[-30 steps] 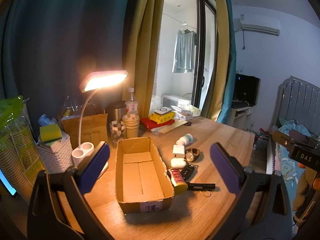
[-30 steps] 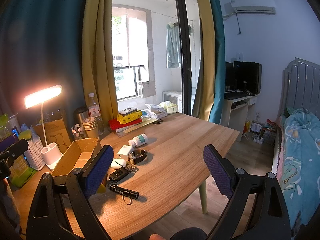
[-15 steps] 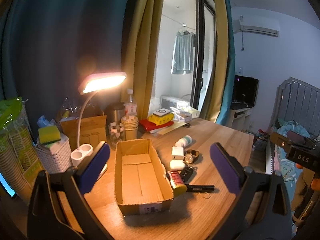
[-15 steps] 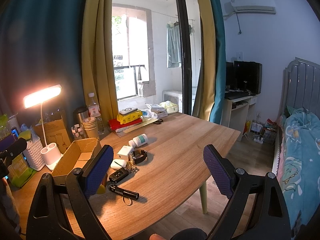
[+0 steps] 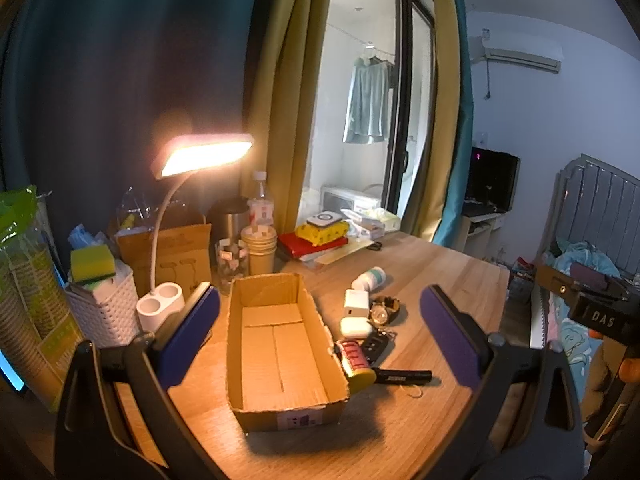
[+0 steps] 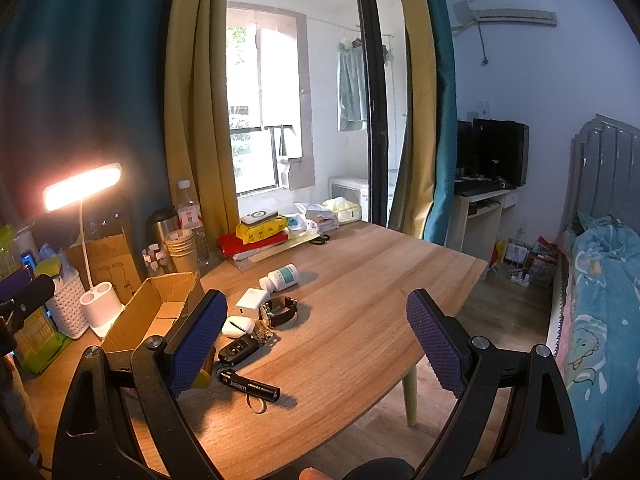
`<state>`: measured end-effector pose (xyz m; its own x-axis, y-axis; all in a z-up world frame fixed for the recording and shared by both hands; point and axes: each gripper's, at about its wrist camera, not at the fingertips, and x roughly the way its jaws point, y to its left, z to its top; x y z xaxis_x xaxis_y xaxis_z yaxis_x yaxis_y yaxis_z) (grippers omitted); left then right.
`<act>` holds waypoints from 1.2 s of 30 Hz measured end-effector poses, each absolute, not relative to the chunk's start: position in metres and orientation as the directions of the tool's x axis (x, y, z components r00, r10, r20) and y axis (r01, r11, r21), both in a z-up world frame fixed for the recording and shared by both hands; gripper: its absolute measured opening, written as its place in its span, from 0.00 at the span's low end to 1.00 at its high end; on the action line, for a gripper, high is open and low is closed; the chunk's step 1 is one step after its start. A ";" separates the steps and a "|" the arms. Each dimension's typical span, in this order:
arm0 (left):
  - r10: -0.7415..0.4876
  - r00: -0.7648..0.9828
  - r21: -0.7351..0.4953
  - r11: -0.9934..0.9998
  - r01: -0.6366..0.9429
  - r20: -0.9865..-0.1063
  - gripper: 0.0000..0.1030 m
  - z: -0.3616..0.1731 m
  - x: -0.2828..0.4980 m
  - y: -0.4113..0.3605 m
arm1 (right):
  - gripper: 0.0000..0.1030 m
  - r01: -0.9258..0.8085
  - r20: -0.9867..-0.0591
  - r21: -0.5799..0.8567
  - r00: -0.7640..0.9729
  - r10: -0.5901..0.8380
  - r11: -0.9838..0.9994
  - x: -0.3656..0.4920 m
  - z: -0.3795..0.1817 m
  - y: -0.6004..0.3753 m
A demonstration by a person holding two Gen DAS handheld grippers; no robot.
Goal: Organize rigid objects
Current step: 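Move the left tool to the cardboard box wall and clamp it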
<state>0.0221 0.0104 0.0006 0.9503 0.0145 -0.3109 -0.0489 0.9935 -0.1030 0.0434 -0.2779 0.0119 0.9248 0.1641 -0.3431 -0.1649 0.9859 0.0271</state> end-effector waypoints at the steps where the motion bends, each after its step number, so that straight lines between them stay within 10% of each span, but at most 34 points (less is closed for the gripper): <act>1: 0.019 0.948 -0.104 0.993 -0.055 -0.318 0.98 -0.002 0.025 0.012 | 0.91 -0.167 -0.346 0.026 0.923 0.165 0.986 0.046 0.011 -0.277; 36: 0.212 0.680 -0.062 0.933 -0.355 -0.702 0.87 -0.134 0.144 0.094 | 0.91 -0.333 -0.603 0.062 0.739 0.302 0.941 0.180 -0.099 -0.206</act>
<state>0.1445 0.0938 -0.1344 0.6795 0.2120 -0.7024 -0.3551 0.9328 -0.0621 0.1800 -0.2061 -0.0985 0.7385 0.3015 -0.6030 -0.3331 0.9408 0.0624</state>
